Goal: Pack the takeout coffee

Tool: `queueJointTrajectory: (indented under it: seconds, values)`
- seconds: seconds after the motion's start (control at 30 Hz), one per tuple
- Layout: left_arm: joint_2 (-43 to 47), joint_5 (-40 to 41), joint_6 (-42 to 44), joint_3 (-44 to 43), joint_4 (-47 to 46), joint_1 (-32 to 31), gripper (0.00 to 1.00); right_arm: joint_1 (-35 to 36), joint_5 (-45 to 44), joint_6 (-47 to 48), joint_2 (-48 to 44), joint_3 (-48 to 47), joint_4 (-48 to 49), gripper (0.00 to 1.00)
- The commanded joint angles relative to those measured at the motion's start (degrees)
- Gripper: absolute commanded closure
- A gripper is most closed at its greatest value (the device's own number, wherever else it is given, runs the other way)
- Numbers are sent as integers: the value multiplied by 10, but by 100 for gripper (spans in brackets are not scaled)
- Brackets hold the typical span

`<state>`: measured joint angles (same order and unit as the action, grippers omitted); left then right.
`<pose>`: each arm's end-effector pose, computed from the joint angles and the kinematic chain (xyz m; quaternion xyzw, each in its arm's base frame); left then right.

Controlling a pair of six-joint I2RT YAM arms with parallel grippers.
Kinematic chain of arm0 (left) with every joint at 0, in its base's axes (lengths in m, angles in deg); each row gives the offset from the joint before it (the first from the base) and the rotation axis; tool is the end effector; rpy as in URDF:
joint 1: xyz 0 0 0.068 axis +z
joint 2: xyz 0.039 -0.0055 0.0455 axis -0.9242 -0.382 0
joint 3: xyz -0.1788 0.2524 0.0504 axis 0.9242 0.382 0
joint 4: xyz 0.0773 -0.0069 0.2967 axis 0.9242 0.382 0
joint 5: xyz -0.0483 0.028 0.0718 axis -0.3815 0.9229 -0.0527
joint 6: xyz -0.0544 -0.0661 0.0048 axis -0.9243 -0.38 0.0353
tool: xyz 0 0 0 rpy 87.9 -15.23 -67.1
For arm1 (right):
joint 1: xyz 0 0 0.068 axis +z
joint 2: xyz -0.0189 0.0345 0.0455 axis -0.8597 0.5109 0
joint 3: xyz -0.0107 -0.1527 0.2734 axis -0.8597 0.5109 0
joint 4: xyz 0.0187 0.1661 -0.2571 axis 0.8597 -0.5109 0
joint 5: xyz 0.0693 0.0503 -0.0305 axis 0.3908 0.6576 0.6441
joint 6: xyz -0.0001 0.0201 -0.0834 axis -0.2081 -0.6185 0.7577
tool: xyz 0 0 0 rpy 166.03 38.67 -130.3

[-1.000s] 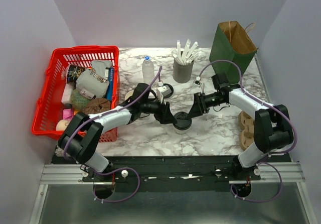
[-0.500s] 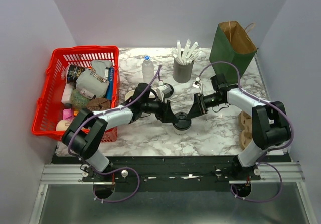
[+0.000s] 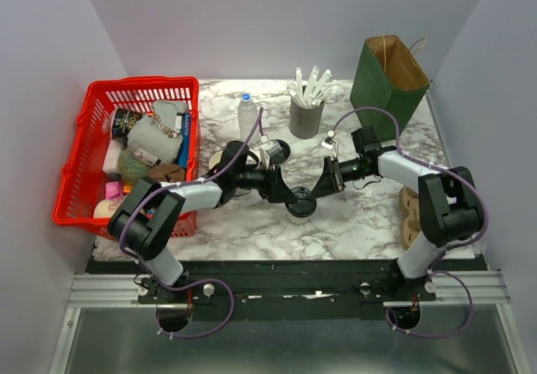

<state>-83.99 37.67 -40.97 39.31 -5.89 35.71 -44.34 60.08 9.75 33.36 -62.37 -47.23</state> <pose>0.2906 -0.2489 0.1753 0.2506 0.7544 -0.5558 0.2433 0.3222 0.1585 0.1711 -0.2263 0.7892 0.5628 0.0956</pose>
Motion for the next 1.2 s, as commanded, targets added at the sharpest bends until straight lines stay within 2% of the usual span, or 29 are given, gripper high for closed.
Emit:
queueJointTrajectory:
  seconds: [0.0,0.17,0.23,0.27,0.33,0.4,0.43,0.5,0.9,1.17]
  values:
    - [-7,-6,26,16,-11,5,29,4,-47,6,-27,13,26,52]
    - [-7,-12,29,5,-9,5,29,4,-50,59,-96,-6,33,30]
    - [-6,-12,34,-1,-4,5,29,4,-42,92,-128,-10,40,14]
    - [-6,-13,35,-3,0,5,29,4,-35,103,-139,-9,45,2]
    - [-3,-13,37,-6,2,5,29,9,-31,161,-166,-6,53,0]
    - [-2,-13,38,-7,6,5,29,38,-62,240,-181,-6,17,0]
    - [-1,-13,39,-5,7,5,29,51,-79,313,-193,-4,5,0]
    - [0,-14,41,-6,10,5,29,86,-127,356,-201,1,4,0]
    - [7,-14,52,-8,24,5,29,165,-223,471,-200,9,-7,0]
    - [7,-13,52,-8,26,5,29,191,-219,515,-190,4,-39,0]
